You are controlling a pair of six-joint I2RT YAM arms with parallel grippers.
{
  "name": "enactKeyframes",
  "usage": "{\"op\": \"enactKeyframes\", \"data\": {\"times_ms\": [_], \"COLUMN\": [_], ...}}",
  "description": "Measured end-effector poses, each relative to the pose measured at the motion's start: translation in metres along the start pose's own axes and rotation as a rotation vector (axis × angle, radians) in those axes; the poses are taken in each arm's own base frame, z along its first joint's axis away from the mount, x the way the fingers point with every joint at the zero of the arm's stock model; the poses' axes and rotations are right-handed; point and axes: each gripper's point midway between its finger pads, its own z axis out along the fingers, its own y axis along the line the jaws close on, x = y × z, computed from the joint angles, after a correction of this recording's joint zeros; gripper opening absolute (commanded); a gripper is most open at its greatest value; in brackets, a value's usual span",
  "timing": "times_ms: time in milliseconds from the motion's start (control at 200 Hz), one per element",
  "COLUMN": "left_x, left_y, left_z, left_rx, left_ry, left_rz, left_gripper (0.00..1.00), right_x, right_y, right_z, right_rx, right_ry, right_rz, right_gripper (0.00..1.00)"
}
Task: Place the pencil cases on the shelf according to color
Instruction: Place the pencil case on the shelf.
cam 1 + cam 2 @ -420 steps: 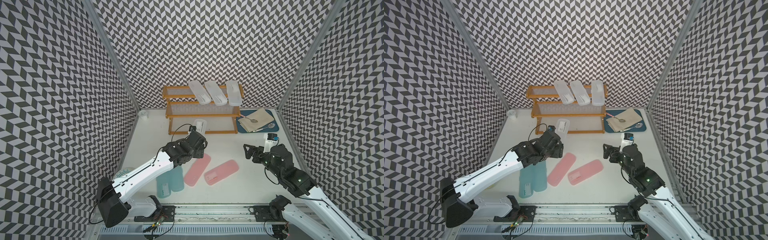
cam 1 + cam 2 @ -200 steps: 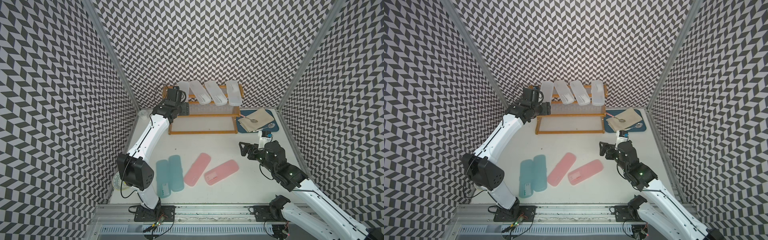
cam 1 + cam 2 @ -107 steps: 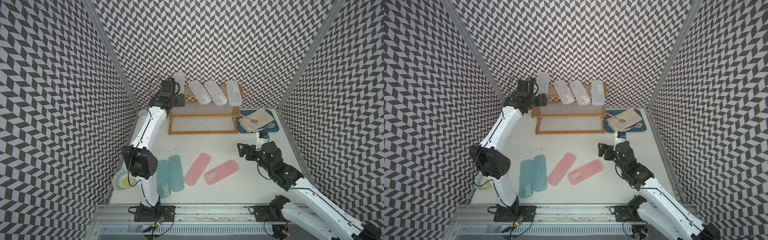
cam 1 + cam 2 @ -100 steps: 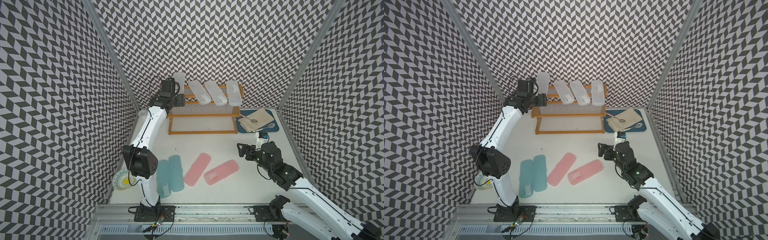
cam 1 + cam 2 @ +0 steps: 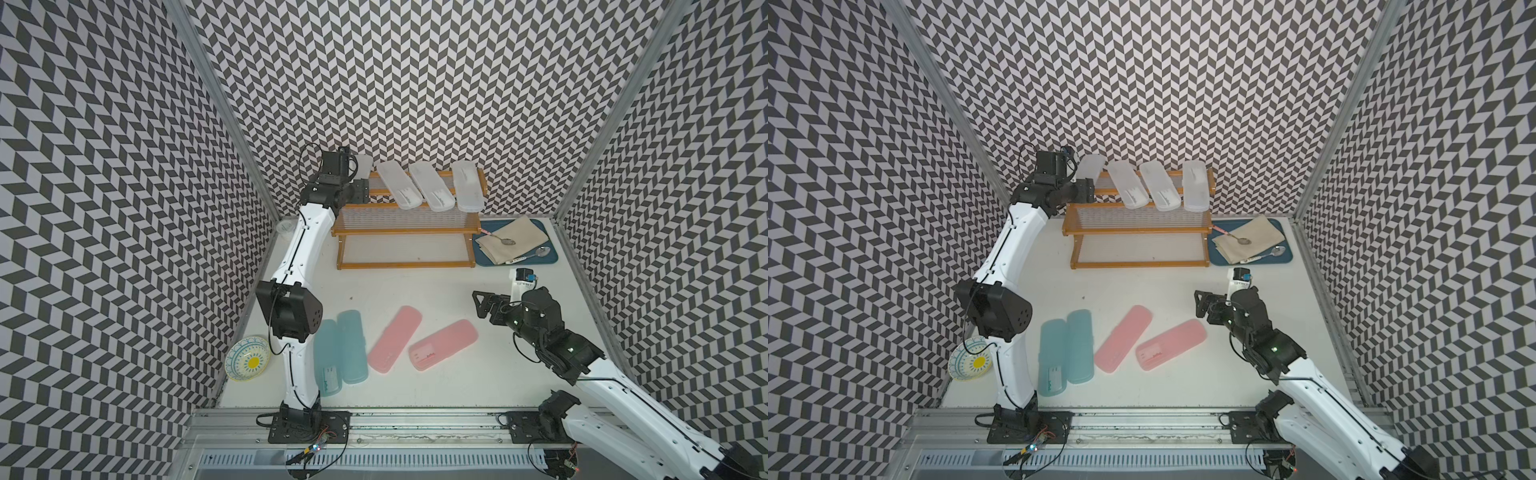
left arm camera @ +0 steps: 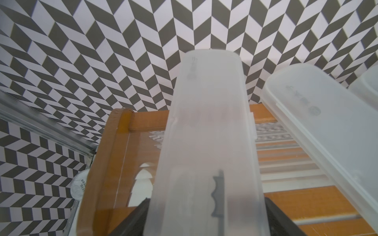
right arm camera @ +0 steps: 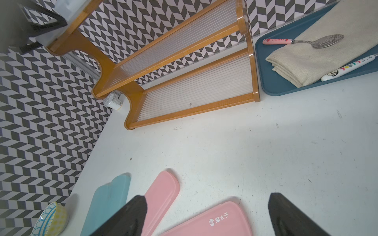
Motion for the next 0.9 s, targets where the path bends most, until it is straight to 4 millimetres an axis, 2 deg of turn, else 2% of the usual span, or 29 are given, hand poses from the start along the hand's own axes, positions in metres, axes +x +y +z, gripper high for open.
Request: {"op": "enactKeyframes", "data": {"times_ms": [195,496,896], "left_x": [-0.0006,0.0002,0.0039], "left_y": [0.0022,0.0019,0.0095], "left_z": [0.0002,0.0002,-0.007], "left_rx": [0.003,0.006,-0.032], "left_ry": [0.0,-0.003,0.0], "left_rz": [-0.002,-0.003,-0.002], "left_gripper": [0.83,0.99,1.0], "right_x": [-0.0011,-0.0006,-0.0032], "right_y": [0.0001,0.0013,0.0044], "right_z": [-0.0038,-0.0049,-0.0063], "right_rx": [-0.004,-0.012,-0.021], "right_ry": [-0.007,-0.005,-0.006], "right_rz": [0.002,0.013,0.018], "right_gripper": [0.97,0.98,0.98]}}
